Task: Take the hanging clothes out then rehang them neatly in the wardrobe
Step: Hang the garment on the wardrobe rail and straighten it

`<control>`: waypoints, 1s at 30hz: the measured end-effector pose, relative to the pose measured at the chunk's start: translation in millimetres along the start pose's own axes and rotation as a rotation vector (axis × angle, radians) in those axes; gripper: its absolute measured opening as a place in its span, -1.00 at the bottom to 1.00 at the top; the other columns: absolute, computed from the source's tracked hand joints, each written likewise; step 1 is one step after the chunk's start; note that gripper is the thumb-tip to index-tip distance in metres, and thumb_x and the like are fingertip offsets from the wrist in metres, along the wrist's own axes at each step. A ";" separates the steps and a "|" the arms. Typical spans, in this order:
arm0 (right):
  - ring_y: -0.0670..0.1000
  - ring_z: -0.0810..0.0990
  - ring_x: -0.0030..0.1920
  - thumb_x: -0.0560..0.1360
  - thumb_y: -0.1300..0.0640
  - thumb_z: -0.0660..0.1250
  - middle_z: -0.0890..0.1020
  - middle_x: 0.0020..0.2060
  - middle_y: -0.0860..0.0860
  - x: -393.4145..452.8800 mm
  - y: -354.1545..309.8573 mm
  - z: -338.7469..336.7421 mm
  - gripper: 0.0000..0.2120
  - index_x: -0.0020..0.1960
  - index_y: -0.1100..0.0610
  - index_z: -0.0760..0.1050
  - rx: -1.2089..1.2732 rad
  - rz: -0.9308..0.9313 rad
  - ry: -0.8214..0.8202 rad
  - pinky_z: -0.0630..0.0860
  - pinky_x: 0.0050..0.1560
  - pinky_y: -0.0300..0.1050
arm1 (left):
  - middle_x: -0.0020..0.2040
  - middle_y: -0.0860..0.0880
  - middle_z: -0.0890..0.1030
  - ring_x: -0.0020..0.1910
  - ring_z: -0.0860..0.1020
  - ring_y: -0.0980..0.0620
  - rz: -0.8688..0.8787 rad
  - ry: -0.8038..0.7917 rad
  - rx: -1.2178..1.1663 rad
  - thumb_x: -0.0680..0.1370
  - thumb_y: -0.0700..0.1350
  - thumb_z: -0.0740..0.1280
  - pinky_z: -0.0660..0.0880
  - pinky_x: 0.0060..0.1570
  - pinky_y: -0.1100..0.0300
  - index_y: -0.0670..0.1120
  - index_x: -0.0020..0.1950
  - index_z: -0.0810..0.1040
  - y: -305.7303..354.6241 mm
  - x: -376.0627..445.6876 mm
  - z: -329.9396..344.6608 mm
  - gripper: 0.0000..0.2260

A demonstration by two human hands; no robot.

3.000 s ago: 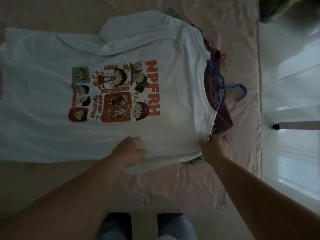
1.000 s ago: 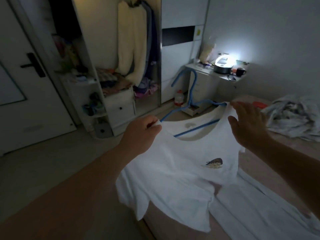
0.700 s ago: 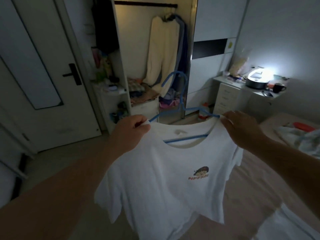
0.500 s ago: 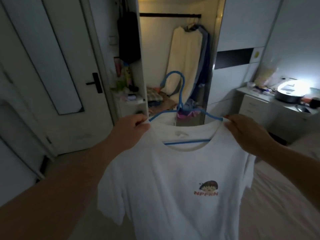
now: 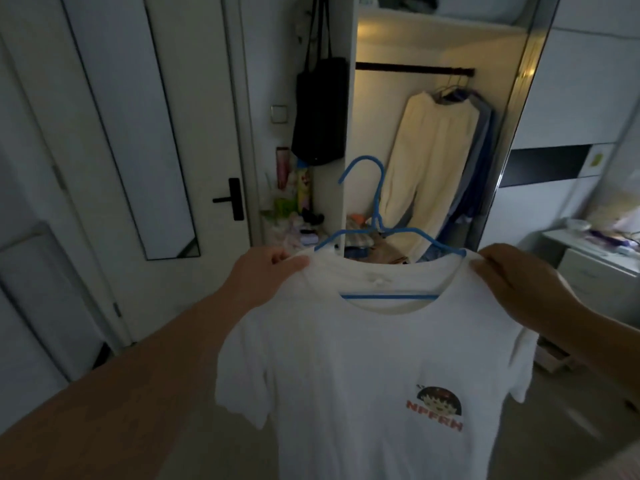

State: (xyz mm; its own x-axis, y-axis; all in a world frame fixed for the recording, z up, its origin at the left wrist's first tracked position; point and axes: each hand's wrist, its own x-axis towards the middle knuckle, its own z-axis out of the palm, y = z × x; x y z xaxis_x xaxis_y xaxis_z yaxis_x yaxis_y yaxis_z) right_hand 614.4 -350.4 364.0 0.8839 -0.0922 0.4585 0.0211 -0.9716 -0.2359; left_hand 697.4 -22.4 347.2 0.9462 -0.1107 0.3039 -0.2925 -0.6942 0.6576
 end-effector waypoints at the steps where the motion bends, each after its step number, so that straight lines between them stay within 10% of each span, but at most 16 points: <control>1: 0.05 0.47 -0.18 0.57 0.05 0.12 0.57 -0.12 0.12 14.9 -5.6 7.9 -0.77 0.03 0.15 0.48 0.001 0.018 0.016 0.40 -0.10 -0.08 | -0.44 0.00 0.38 -0.44 0.34 0.10 0.022 0.011 -0.042 0.50 0.10 0.32 0.28 -0.44 0.33 -0.14 -0.34 0.48 -7.6 19.3 -1.8 -0.65; 14: 0.08 0.51 -0.09 0.59 0.10 0.12 0.57 -0.06 0.12 143.8 -46.8 57.8 -0.77 0.06 0.18 0.49 -0.057 0.179 0.050 0.41 0.01 -0.05 | -0.43 0.06 0.42 -0.38 0.38 0.10 0.197 -0.063 -0.200 0.48 0.04 0.36 0.24 -0.37 0.23 0.02 -0.36 0.45 -32.1 211.7 -1.8 -0.75; 30: -0.11 0.40 -0.33 0.57 0.07 0.16 0.38 -0.37 -0.17 290.5 113.7 64.6 -0.75 -0.29 -0.08 0.30 -0.091 0.254 0.130 0.20 -0.33 -0.39 | -0.45 0.06 0.45 -0.38 0.41 0.09 0.325 -0.181 -0.232 0.50 -0.03 0.35 0.31 -0.35 0.19 0.01 -0.37 0.48 37.2 418.5 150.1 -0.77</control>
State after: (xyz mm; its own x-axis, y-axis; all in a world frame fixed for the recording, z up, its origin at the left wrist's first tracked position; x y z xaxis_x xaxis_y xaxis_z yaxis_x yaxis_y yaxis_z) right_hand 903.8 -473.5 415.0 0.7879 -0.3567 0.5020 -0.2404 -0.9286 -0.2826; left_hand 1103.2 -201.4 395.4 0.8030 -0.4339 0.4085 -0.5826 -0.4272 0.6915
